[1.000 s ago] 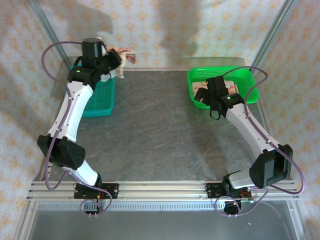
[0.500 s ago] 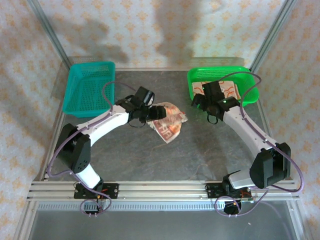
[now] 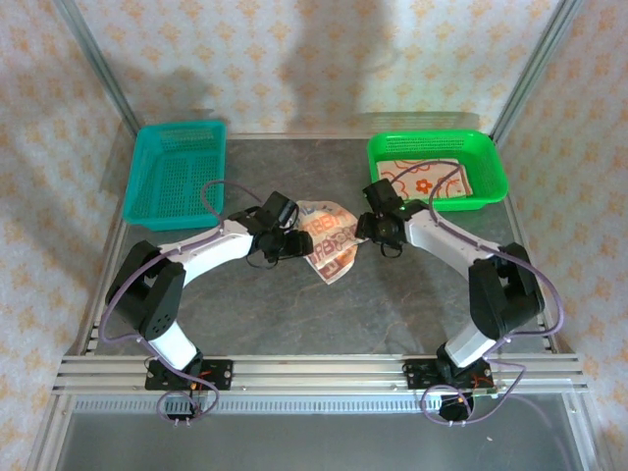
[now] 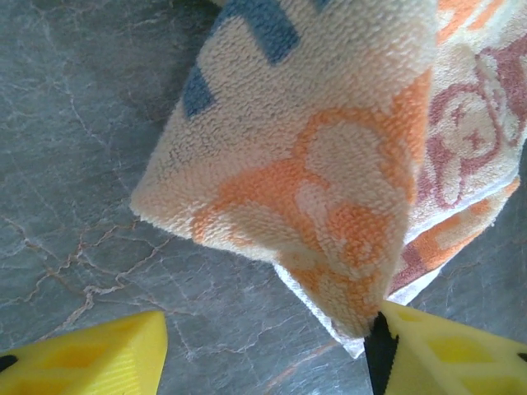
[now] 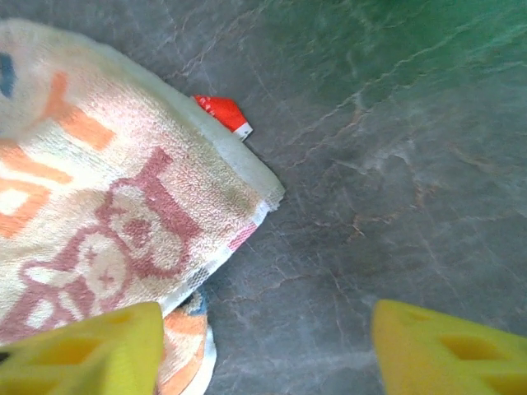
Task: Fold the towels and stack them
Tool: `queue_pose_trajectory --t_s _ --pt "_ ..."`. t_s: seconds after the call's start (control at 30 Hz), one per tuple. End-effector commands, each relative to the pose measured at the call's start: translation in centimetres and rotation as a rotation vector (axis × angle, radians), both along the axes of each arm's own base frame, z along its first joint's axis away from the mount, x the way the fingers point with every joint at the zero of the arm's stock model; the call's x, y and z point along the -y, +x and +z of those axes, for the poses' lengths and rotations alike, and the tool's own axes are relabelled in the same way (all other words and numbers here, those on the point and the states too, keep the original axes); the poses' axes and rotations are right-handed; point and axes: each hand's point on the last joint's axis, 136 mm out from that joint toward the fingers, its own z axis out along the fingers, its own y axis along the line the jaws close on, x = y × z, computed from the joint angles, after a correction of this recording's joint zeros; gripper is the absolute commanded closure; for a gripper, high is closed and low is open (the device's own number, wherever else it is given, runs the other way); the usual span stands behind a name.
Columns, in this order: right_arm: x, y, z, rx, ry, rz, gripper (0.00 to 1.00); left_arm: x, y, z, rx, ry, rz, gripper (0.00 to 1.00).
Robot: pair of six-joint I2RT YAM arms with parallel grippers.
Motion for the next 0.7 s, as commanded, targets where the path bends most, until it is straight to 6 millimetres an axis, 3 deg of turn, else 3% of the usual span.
queue_pose_trajectory --t_s 0.0,0.13,0.4,0.6,0.67 --pt "-1.0 1.6 -0.4 0.016 0.026 -0.006 0.42 -0.1 0.7 0.9 0.047 -0.028 0.034 0.38" --pt "-1.2 2.7 -1.9 -0.004 0.001 0.001 0.52 -0.5 0.6 0.5 0.043 -0.007 0.040 0.40" --pt "-1.8 4.6 -3.4 -0.016 -0.026 0.027 0.53 -0.7 0.2 0.5 0.041 -0.005 0.041 0.46" --pt "-1.7 4.2 -5.5 -0.061 -0.042 0.034 0.60 -1.7 -0.7 0.6 0.045 0.016 0.044 0.52" --pt "-1.6 3.9 -5.9 -0.067 -0.043 0.035 0.75 -1.9 -1.1 0.5 0.050 0.014 0.046 0.58"
